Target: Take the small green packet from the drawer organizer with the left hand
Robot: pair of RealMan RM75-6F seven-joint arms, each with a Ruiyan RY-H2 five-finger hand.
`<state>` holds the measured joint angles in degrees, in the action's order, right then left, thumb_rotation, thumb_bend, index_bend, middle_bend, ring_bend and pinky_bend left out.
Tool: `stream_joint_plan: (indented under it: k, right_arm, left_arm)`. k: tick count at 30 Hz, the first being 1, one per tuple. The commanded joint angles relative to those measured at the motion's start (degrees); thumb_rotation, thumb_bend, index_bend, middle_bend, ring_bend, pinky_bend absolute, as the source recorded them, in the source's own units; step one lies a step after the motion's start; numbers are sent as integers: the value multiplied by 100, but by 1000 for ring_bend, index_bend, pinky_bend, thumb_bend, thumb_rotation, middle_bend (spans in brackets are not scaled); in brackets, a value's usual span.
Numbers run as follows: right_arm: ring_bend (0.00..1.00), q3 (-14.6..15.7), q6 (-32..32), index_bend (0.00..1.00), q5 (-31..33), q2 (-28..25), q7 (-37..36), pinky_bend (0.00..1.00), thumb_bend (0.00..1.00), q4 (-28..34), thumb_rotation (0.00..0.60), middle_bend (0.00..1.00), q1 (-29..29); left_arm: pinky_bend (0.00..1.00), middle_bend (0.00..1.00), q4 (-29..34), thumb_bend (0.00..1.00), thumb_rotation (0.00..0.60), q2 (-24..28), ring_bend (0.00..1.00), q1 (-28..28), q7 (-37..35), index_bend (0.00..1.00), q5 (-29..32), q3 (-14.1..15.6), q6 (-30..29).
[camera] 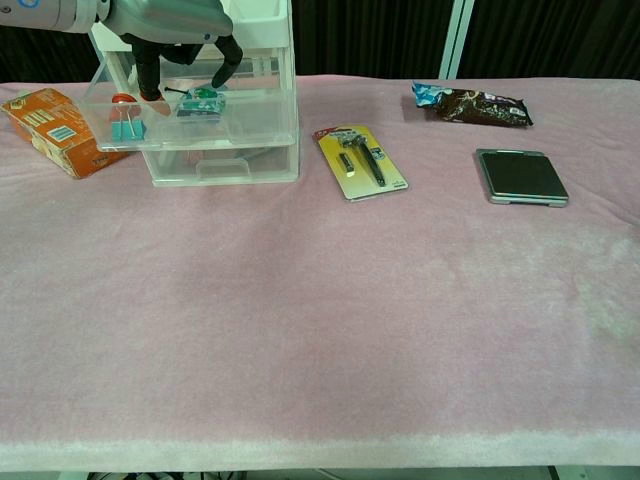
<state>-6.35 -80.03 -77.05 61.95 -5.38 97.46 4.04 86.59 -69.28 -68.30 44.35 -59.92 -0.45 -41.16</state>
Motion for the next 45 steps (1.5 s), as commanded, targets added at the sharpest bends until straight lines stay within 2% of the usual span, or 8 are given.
stream_joint_plan:
  k: [1,33,45]
  right_arm:
    - [0,3,-1,0,-4,-1,2,123,132,-4,600,0,-1]
    - [0,-8,6,0,14,-3,-15,123,132,-14,600,0,1]
    - [0,2,15,0,6,-3,-21,123,132,-3,600,0,1]
  left_arm:
    - [1000,1000,-2,129,600,5,1000,6,5,415,-17,11,-7]
    - [1000,1000,-87,129,600,-138,1000,-22,9,421,29,27,27]
    - [1000,1000,-89,180,600,-164,1000,-21,-7,531,42,35,31]
